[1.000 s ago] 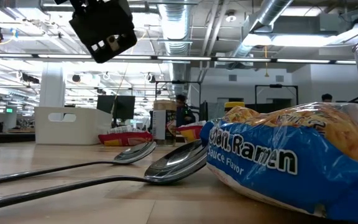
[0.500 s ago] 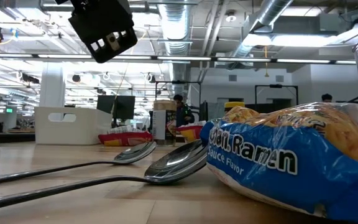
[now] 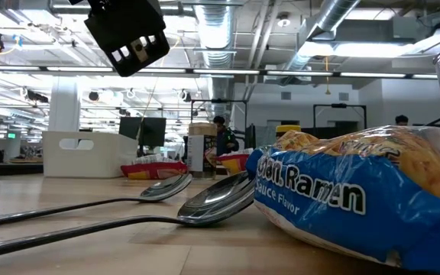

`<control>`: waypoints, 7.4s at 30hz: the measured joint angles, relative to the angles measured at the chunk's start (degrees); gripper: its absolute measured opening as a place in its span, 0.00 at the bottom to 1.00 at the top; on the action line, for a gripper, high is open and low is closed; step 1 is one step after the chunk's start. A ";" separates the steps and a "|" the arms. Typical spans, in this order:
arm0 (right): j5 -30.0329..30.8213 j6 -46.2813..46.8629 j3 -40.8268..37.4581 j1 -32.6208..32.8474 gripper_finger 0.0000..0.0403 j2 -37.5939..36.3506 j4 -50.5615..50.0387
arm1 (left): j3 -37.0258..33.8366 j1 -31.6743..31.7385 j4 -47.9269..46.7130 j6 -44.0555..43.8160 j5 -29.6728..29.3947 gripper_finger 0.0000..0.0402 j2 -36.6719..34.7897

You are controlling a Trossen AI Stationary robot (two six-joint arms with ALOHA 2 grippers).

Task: Pick & Place Food Item
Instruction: Put the black spice can into the bottom transparent bin, then put the yellow spice bottle into the bottom transparent bin

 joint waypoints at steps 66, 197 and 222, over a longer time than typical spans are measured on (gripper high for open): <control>-6.32 15.92 -4.66 5.76 0.31 15.54 0.01 | 0.00 0.00 0.20 -0.05 -2.64 0.46 0.04; 3.02 -32.35 -4.68 -45.62 0.24 -3.63 0.45 | -0.02 0.07 -39.89 -0.91 -35.80 0.46 -30.08; -12.24 -61.68 -4.68 -68.63 0.24 -3.63 5.54 | -0.02 0.07 -38.73 -0.92 -35.86 0.46 -30.05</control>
